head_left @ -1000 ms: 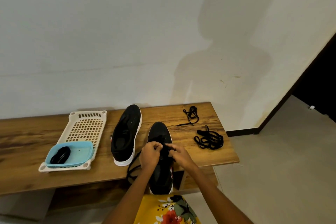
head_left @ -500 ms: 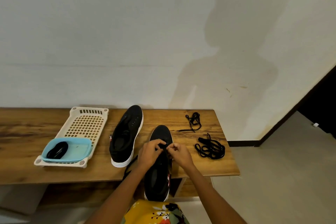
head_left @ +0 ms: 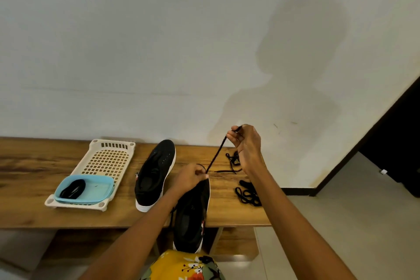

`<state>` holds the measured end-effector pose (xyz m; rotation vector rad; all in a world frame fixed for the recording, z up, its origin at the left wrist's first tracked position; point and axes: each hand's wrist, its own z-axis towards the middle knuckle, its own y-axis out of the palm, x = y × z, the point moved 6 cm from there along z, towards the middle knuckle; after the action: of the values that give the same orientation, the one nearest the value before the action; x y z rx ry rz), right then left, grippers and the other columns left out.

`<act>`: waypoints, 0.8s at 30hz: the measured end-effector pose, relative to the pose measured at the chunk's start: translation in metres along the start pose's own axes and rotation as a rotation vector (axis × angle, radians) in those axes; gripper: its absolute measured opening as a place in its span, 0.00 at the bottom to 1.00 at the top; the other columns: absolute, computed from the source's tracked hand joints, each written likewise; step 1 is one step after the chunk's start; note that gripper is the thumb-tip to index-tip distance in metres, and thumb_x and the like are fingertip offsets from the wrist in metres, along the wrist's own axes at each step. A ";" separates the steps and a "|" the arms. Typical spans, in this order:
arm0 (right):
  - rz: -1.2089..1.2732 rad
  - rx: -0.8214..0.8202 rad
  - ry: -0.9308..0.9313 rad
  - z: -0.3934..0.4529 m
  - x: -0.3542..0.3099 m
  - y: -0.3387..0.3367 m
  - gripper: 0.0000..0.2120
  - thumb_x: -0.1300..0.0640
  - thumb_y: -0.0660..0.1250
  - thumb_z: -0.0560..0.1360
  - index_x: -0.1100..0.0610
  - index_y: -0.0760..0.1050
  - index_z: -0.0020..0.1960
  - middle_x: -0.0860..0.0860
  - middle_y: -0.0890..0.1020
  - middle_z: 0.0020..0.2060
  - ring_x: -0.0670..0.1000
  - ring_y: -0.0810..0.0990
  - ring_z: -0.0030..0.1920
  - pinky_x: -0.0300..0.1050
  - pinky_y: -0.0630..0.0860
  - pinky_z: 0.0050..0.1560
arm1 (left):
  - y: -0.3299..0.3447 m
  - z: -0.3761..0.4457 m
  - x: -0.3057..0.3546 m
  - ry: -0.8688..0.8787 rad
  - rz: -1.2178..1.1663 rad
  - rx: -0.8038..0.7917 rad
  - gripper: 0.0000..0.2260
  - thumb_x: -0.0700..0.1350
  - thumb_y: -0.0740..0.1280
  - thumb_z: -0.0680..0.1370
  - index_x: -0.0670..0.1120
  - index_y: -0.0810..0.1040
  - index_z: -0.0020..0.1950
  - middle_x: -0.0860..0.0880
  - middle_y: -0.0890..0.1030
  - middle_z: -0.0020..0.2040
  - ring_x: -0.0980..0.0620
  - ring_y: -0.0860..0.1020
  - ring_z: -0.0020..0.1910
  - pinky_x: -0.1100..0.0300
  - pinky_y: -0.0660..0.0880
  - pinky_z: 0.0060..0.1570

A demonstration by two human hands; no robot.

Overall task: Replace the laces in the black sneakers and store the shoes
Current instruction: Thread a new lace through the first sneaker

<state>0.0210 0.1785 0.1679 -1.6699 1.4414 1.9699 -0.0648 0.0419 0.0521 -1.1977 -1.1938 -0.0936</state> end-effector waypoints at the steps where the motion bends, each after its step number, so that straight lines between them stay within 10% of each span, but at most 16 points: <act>1: -0.073 -0.013 -0.014 -0.002 -0.002 -0.003 0.05 0.63 0.58 0.78 0.60 0.70 0.44 0.54 0.78 0.33 0.49 0.77 0.30 0.43 0.79 0.37 | -0.008 0.000 0.009 -0.020 -0.109 0.071 0.05 0.45 0.68 0.76 0.46 0.80 0.42 0.54 0.76 0.34 0.56 0.74 0.34 0.62 0.69 0.39; 8: -1.105 -0.382 -0.037 -0.042 0.064 -0.022 0.10 0.60 0.59 0.80 0.55 0.73 0.60 0.49 0.77 0.36 0.38 0.76 0.27 0.29 0.72 0.31 | -0.069 -0.003 0.094 0.110 -0.406 0.194 0.06 0.44 0.69 0.76 0.42 0.81 0.47 0.48 0.81 0.40 0.54 0.79 0.41 0.60 0.75 0.47; 12: -0.970 -0.229 -0.102 -0.053 0.068 -0.011 0.10 0.58 0.61 0.80 0.62 0.76 0.44 0.49 0.76 0.30 0.38 0.75 0.24 0.35 0.72 0.34 | -0.075 -0.012 0.121 0.212 -0.409 0.103 0.05 0.43 0.69 0.75 0.42 0.81 0.45 0.52 0.80 0.36 0.65 0.77 0.33 0.72 0.72 0.39; 16: -0.963 -0.206 -0.154 -0.048 0.046 0.002 0.10 0.58 0.63 0.79 0.62 0.79 0.45 0.50 0.78 0.31 0.42 0.78 0.27 0.32 0.74 0.34 | -0.074 -0.016 0.095 0.112 -0.380 0.228 0.07 0.44 0.67 0.77 0.42 0.80 0.50 0.49 0.81 0.43 0.52 0.79 0.45 0.57 0.75 0.49; 24: -1.000 0.007 -0.010 -0.033 0.062 -0.040 0.11 0.58 0.62 0.79 0.63 0.75 0.42 0.53 0.76 0.29 0.49 0.76 0.28 0.48 0.79 0.37 | -0.013 -0.049 -0.021 -0.245 -0.008 0.202 0.03 0.43 0.65 0.77 0.48 0.78 0.48 0.49 0.81 0.50 0.51 0.78 0.50 0.57 0.75 0.51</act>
<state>0.0473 0.1478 0.0978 -1.8251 0.4000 1.3618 -0.0499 -0.0112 0.0513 -1.0462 -1.3865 0.1690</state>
